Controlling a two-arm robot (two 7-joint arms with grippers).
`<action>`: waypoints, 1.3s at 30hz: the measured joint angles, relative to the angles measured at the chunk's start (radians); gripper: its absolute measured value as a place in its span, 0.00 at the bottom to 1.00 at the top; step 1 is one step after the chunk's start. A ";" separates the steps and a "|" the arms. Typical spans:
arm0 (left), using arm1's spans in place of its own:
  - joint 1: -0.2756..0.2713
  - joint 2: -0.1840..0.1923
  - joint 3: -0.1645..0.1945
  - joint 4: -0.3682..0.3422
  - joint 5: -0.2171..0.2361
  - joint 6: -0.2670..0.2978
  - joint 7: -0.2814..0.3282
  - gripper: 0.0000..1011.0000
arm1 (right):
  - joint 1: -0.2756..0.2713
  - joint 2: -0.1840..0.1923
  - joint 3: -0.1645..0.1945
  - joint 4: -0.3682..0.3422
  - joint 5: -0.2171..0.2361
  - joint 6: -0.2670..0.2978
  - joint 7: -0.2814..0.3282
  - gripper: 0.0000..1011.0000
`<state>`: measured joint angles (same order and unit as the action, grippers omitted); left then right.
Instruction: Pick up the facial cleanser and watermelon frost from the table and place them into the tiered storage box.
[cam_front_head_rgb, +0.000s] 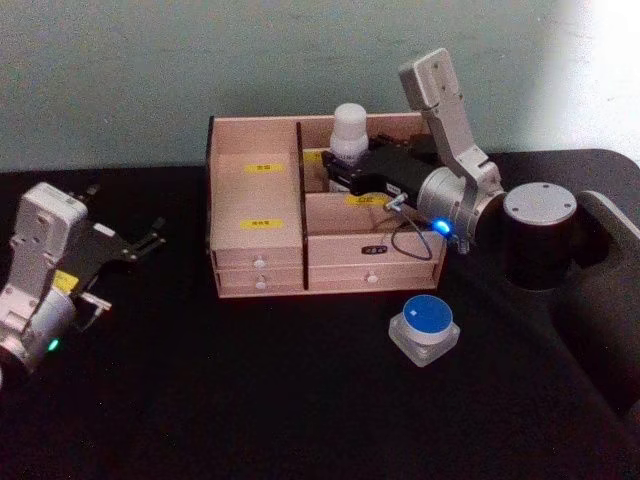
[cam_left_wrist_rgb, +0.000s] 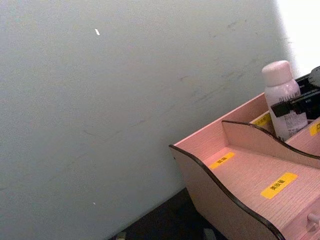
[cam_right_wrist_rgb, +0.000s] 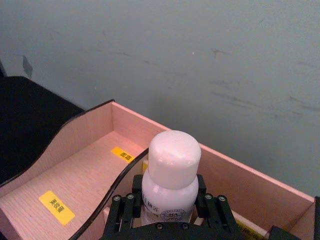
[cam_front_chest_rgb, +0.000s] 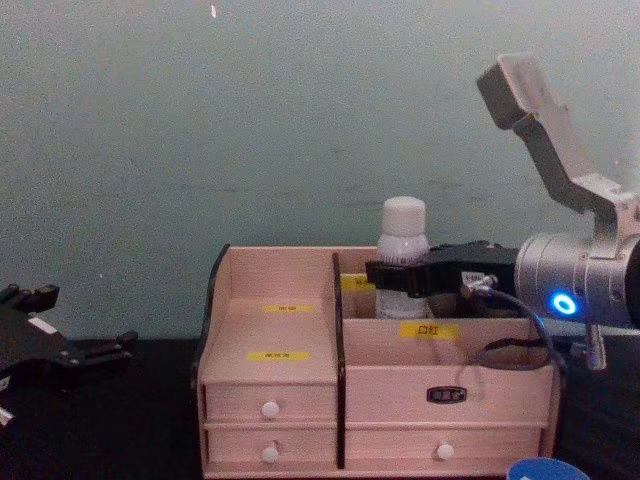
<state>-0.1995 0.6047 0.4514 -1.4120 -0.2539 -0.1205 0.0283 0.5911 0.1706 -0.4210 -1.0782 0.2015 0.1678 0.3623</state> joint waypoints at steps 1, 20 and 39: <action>0.000 0.000 0.000 0.000 0.000 0.000 0.000 0.99 | 0.000 0.000 0.000 0.002 -0.001 0.000 0.000 0.59; 0.000 0.000 0.000 0.000 0.000 0.000 0.000 0.99 | -0.006 -0.005 0.002 0.011 -0.015 0.001 -0.001 0.59; 0.000 0.000 0.000 0.000 0.000 0.000 0.000 0.99 | -0.006 -0.004 0.002 0.011 -0.013 0.002 -0.002 0.99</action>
<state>-0.1995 0.6047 0.4514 -1.4120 -0.2539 -0.1205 0.0283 0.5852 0.1667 -0.4188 -1.0676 0.1886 0.1698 0.3600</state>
